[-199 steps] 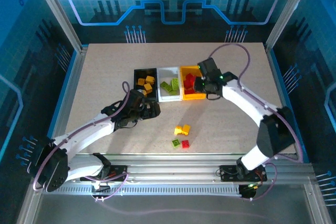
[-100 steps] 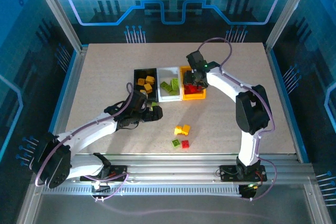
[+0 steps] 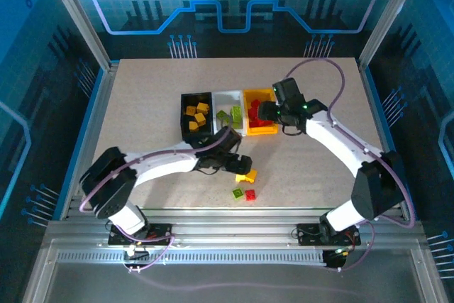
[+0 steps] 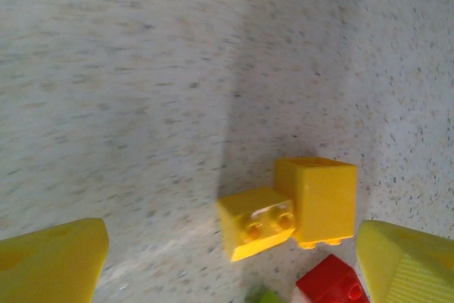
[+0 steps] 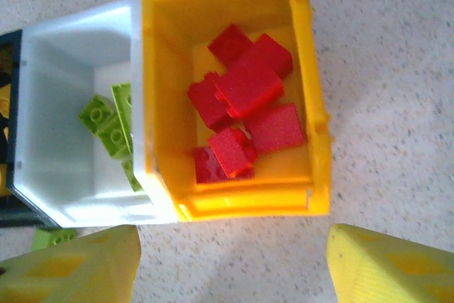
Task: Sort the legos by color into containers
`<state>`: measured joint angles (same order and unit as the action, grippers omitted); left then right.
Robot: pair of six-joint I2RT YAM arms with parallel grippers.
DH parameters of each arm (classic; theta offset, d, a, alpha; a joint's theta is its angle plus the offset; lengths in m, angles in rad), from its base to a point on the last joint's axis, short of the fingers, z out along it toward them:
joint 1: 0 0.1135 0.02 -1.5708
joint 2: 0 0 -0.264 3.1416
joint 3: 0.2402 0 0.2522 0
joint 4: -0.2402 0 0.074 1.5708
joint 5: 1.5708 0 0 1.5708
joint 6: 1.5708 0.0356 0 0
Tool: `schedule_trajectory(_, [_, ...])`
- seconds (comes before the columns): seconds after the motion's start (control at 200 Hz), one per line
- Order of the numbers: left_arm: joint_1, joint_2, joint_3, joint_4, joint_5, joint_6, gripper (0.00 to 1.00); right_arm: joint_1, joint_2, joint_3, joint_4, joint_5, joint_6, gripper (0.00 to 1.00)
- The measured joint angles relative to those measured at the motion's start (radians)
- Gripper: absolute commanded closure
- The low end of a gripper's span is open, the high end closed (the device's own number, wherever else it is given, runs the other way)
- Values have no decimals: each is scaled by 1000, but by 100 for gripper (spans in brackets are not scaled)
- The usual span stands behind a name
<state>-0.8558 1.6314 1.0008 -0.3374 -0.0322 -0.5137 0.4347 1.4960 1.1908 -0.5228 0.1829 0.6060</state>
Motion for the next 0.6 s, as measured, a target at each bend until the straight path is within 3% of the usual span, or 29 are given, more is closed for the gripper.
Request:
schedule_trajectory(0.19, [-31,90,14,-28,-13,22,17,-49,-47,-88,0,-8,7,29])
schedule_trajectory(0.4, [-37,85,15,-39,-62,12,27,-76,-85,-113,2,-13,15,28])
schedule_trajectory(0.51, [-23,80,-11,-72,-108,-2,28,-76,-90,-113,11,-19,22,28])
schedule_trajectory(0.6, [3,70,-47,-106,-132,-10,22,-76,-90,-114,15,-20,22,28])
